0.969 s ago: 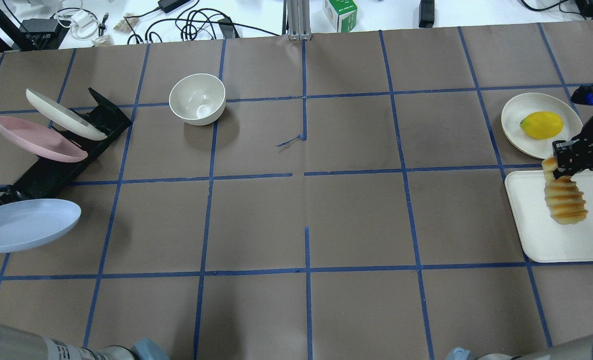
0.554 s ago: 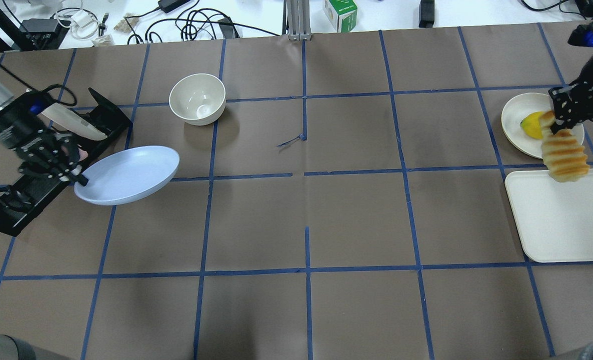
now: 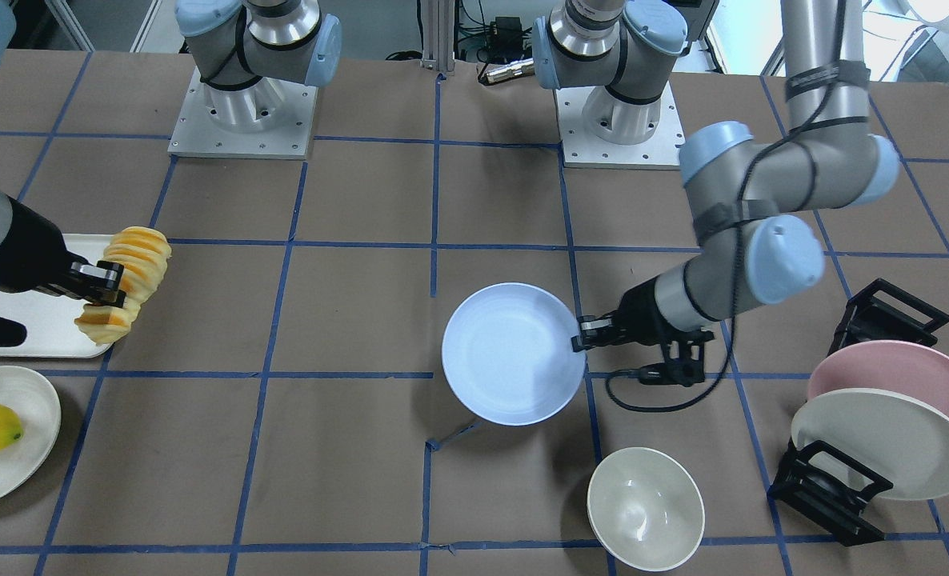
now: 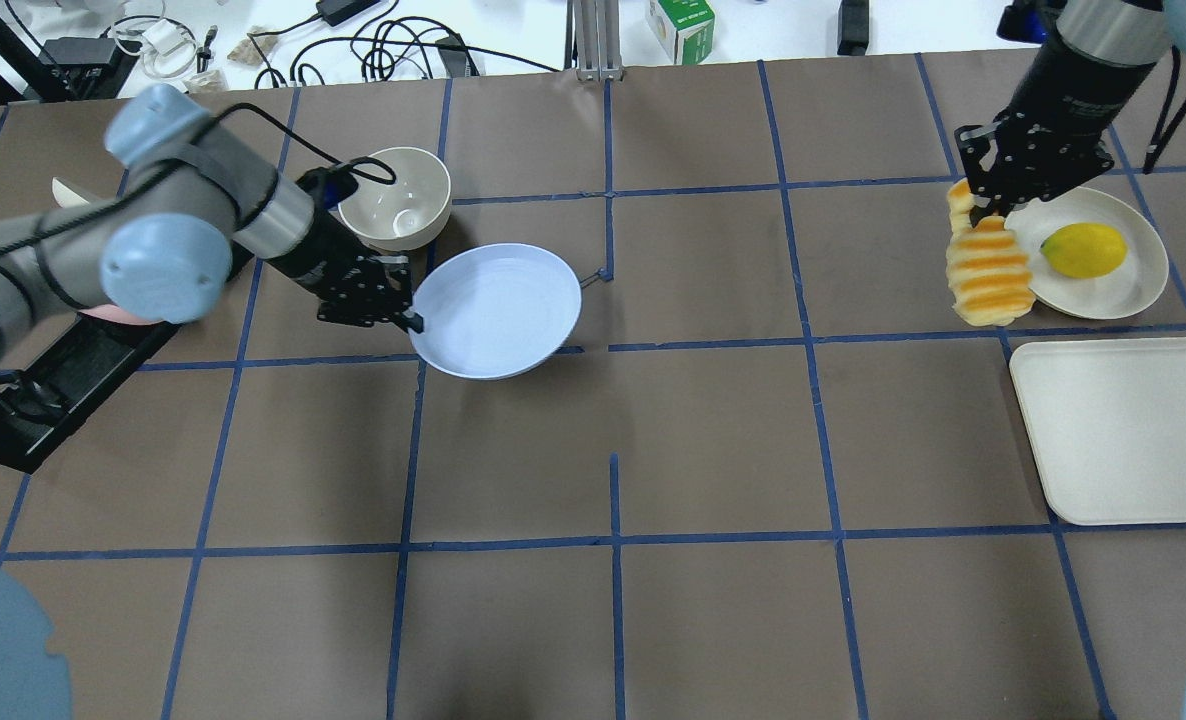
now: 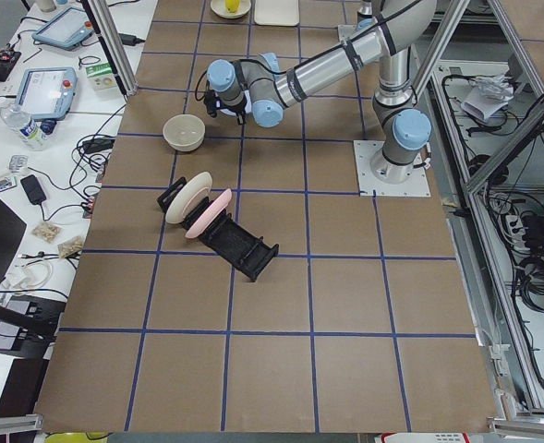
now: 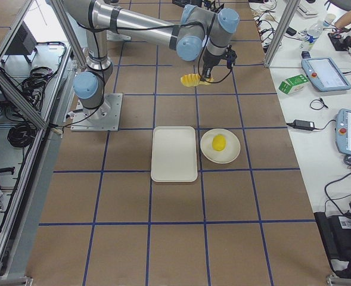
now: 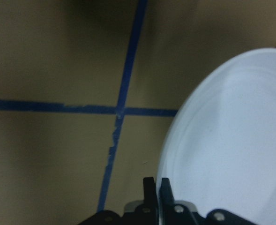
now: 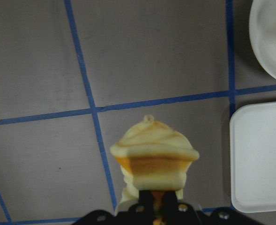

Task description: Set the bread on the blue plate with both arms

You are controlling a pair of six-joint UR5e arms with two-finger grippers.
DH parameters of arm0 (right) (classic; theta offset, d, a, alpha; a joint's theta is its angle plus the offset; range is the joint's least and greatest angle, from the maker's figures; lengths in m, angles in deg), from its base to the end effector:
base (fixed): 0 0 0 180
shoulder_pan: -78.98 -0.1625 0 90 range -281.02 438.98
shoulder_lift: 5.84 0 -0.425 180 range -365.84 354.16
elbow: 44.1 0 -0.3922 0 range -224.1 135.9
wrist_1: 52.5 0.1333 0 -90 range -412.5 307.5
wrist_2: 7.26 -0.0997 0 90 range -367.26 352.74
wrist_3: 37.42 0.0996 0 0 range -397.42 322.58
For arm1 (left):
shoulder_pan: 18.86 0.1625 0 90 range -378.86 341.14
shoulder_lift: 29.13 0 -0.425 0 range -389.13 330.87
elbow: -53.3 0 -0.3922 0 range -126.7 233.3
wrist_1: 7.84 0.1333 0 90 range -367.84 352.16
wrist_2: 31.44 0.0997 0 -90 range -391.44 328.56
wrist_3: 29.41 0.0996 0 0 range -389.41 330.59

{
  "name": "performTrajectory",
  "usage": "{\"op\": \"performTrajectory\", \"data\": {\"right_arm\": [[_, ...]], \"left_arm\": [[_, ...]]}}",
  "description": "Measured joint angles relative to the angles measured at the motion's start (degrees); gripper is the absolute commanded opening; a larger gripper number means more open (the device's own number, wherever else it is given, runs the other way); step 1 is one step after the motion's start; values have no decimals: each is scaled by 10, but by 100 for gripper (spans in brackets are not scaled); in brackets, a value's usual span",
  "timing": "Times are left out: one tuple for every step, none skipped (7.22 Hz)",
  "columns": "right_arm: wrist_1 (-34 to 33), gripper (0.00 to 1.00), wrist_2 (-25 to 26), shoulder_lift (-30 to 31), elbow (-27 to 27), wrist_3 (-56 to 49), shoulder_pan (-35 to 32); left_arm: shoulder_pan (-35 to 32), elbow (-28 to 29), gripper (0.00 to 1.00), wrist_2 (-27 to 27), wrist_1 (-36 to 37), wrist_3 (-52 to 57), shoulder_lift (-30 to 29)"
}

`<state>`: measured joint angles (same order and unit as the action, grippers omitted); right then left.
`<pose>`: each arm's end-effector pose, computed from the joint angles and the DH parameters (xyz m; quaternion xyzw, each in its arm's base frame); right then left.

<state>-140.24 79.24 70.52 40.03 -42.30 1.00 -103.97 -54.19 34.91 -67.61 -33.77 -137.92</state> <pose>0.0177 -0.5862 0.4072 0.0647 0.9936 0.0820 0.0429 -0.1264 -0.5554 0.2315 0.0896 -0.9734 -0.0507 0.2049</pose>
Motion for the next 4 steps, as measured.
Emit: {"op": "performTrajectory", "data": {"right_arm": [[1, 0, -6, 4, 1, 17, -23], [-1, 0, -8, 8, 2, 45, -58], [-12, 0, -8, 8, 4, 93, -106], [-34, 0, -7, 0, 5, 133, -153]], "left_arm": [[-48, -37, 0, 1, 107, -75, -11], [-74, -56, 20, 2, 159, -118, -23], [-86, -65, 58, 5, 179, -137, -30], [-90, -66, 71, 19, 187, -145, -31]]}}
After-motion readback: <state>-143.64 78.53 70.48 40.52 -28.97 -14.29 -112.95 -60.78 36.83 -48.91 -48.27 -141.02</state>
